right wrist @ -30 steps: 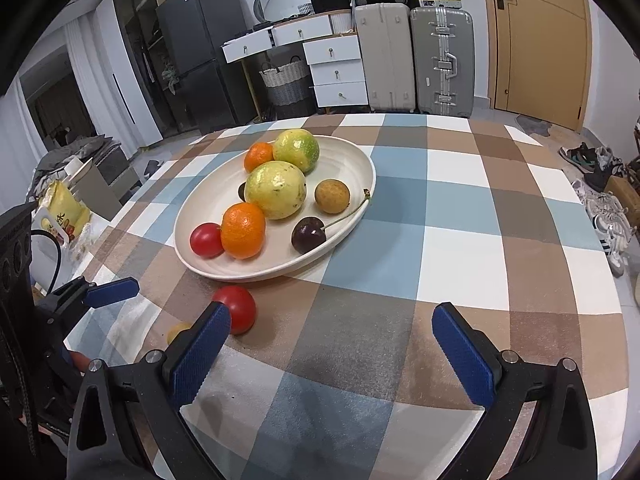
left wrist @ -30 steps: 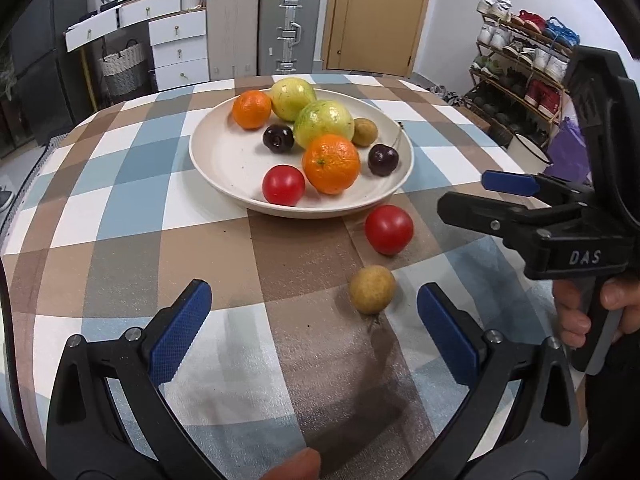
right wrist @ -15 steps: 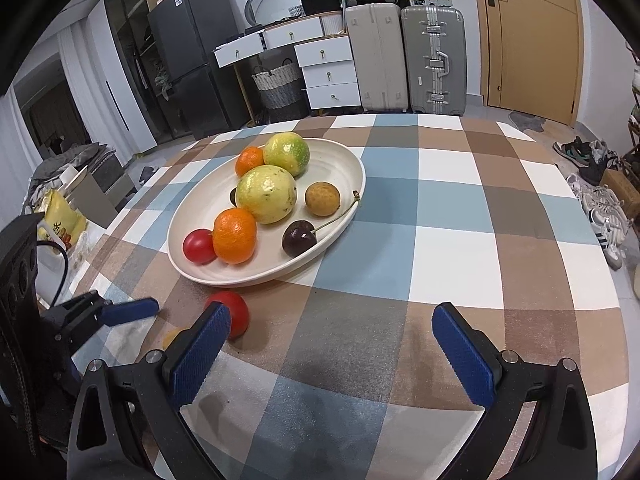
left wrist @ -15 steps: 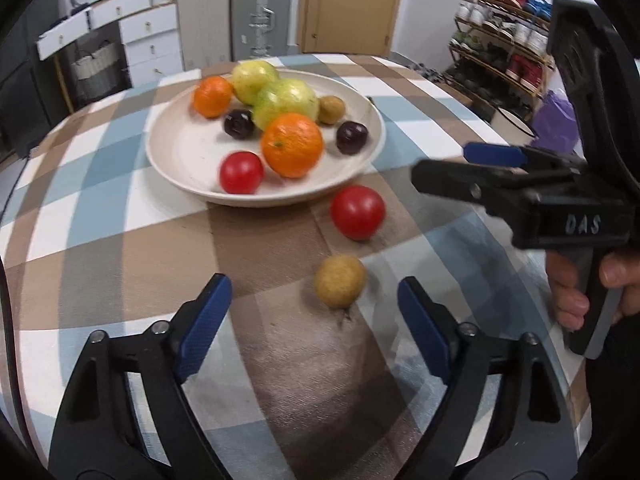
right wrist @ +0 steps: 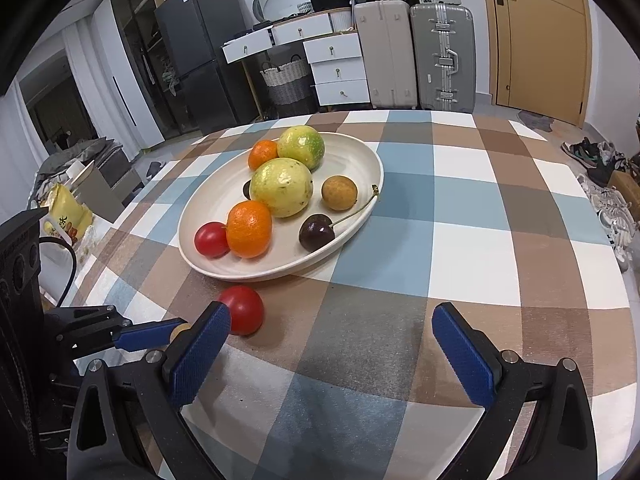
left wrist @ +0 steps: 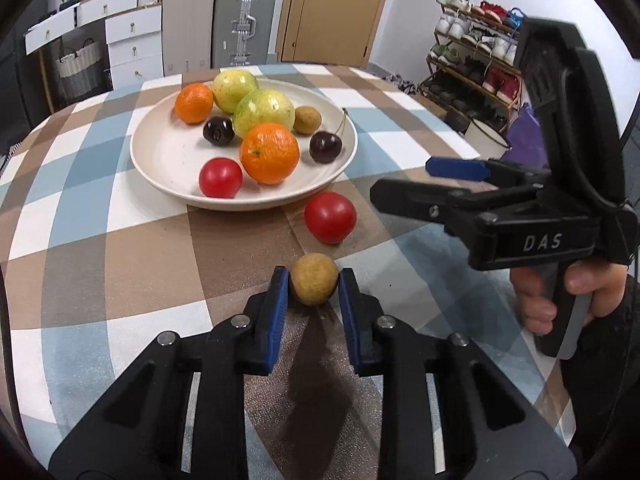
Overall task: Organize fruits
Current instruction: 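Grasp the small brown kiwi with the left gripper while the right gripper grasps the red tomato, then carry the kiwi and tomato over the white plate with both grippers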
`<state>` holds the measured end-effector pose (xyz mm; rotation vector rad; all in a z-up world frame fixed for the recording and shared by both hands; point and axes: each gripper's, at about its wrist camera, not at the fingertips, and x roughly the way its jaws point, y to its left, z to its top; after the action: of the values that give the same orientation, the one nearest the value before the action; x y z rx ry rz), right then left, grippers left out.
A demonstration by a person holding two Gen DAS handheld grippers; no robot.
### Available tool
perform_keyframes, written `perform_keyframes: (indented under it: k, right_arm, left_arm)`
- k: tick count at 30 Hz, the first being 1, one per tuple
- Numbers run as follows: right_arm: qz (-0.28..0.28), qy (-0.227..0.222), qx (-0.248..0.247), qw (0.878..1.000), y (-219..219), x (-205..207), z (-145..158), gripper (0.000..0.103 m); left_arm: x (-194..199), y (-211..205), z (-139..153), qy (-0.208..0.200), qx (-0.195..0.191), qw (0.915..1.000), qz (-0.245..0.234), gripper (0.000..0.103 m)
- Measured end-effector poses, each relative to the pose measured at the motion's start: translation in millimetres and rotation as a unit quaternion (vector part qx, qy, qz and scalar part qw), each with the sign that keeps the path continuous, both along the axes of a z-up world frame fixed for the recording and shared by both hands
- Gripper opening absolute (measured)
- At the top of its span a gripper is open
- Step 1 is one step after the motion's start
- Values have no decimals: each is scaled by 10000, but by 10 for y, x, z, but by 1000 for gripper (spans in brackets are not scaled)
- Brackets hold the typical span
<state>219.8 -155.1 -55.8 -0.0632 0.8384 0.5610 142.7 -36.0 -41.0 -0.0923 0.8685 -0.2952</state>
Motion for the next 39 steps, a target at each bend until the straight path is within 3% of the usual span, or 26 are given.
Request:
perform_keyframes:
  k: [14, 21, 27, 35, 39]
  right_arm:
    - [537, 94, -171, 9984, 378, -53, -69, 101]
    - [855, 26, -509, 9950, 584, -124, -135, 76]
    - [927, -24, -536, 9943, 613, -140, -135, 65]
    - [899, 6, -485, 9948, 591, -130, -133, 32]
    - [893, -42, -509, 9947, 578, -145, -125, 31]
  left_arm:
    - [-82, 398, 123, -281, -210, 9965, 758, 23]
    - [-94, 486, 158, -370, -263, 9946, 932, 23]
    - [-65, 518, 116, -292, -312, 9943, 974, 23]
    - [-57, 531, 116, -332, -331, 9936, 1030, 23]
    - [-49, 538, 101, -301, -326, 9935, 1050, 23]
